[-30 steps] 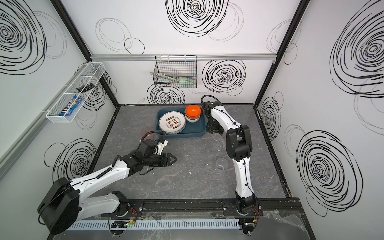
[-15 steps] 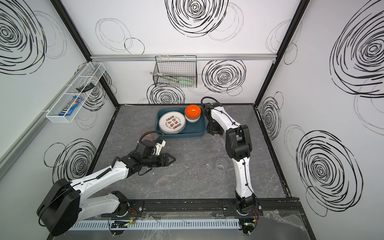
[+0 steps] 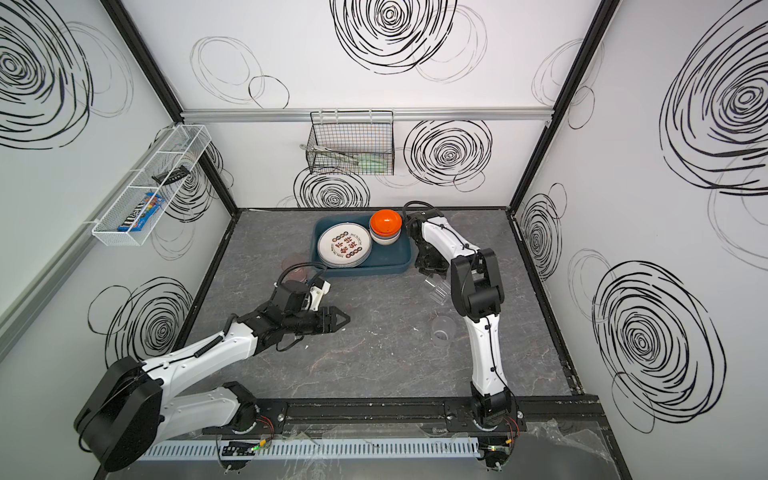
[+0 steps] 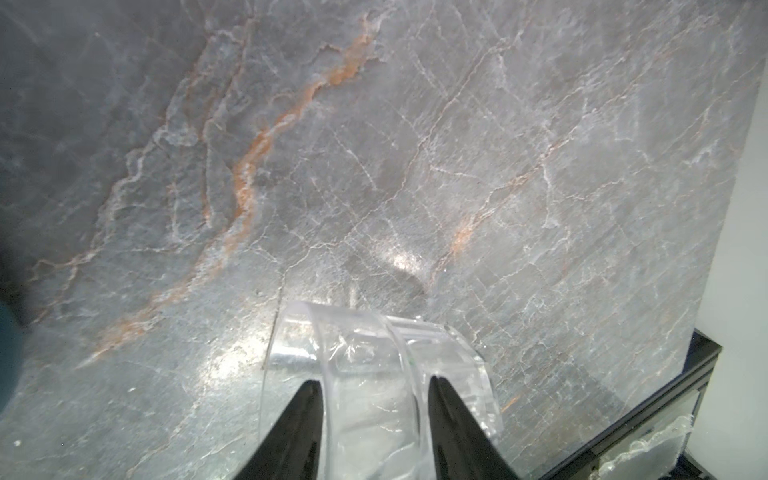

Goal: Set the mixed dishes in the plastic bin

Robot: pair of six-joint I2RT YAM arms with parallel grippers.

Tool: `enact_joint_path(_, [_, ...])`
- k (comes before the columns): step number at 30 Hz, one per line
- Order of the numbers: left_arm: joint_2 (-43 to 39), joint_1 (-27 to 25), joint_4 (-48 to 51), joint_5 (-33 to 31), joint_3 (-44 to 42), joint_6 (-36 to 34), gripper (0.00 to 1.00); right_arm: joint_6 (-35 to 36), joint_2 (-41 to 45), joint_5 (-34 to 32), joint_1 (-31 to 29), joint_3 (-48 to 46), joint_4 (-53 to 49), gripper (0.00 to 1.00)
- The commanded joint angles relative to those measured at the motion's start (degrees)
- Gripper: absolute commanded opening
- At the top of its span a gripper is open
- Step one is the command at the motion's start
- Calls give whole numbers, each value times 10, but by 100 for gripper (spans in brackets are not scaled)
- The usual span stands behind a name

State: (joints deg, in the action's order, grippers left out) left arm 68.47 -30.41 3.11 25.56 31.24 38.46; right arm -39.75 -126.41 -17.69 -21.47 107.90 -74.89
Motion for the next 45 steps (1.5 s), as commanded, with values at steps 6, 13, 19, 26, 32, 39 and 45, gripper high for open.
enact_joint_path(6, [10,5,-23,-2,-5,2,67,-8,16,-23,4,-6,-26,21])
enact_joint_path(13, [12,8,-13,-8,-2,0,67,-5,49,-24,4,-15,-25,0])
enact_joint_path(19, [12,8,8,-19,12,-1,67,5,98,-32,-4,-44,3,0])
enact_joint_path(26, [8,8,49,-41,31,-3,67,25,176,-18,-11,-116,76,0])
enact_joint_path(32, [-4,9,91,-58,50,2,67,49,239,4,-15,-161,145,0])
enact_joint_path(39, [-32,18,128,-67,72,19,67,78,273,35,-20,-153,189,0])
enact_joint_path(45, [-57,37,125,-48,68,44,68,95,266,52,-28,-118,222,0])
